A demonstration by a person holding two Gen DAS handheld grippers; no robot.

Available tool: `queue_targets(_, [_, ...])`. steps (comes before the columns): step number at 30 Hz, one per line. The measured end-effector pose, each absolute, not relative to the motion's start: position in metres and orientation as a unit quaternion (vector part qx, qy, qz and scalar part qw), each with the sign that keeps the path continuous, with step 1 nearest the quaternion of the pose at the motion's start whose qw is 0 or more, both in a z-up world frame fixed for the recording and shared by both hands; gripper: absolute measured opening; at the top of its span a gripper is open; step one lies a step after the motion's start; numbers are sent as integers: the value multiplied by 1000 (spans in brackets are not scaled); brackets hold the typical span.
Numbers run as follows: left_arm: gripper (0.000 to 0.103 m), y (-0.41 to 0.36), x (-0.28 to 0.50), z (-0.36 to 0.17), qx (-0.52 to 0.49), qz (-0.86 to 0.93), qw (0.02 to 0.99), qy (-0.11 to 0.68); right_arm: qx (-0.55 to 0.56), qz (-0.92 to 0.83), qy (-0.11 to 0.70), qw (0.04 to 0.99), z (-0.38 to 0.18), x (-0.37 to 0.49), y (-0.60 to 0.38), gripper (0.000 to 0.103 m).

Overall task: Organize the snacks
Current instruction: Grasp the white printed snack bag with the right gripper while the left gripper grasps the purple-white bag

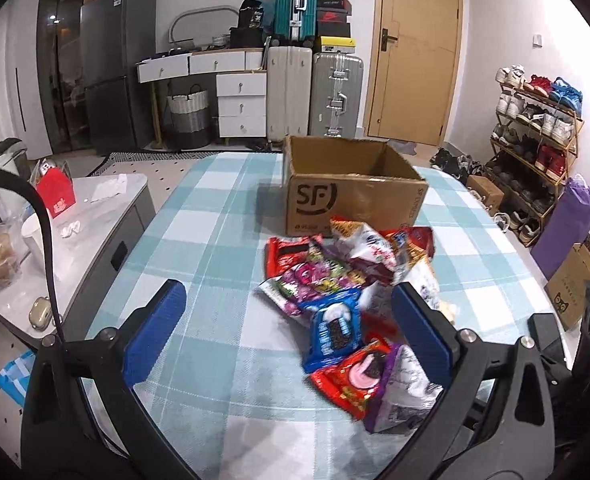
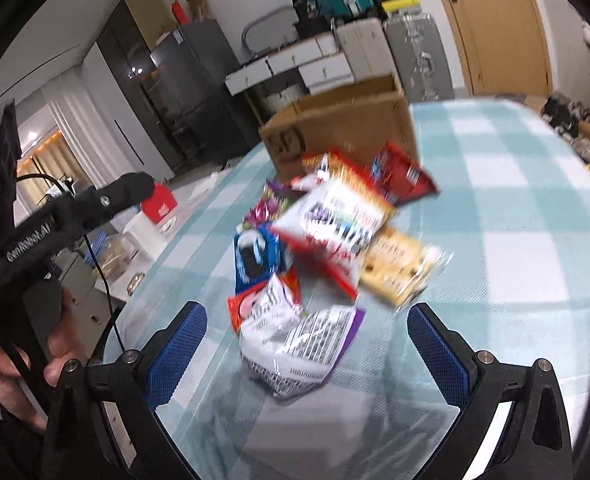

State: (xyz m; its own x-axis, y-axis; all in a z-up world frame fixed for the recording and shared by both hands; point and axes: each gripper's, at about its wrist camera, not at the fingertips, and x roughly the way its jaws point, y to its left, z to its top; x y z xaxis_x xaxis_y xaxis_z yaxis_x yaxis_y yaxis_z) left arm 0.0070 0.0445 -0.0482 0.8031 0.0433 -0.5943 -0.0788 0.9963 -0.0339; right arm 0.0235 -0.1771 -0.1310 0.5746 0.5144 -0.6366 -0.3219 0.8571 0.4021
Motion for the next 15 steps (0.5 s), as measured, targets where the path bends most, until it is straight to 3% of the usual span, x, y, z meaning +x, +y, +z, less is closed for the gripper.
queue_targets(15, [102, 75, 5, -92, -4, 67, 939, 336, 123, 259, 446, 848, -167, 39, -149, 97])
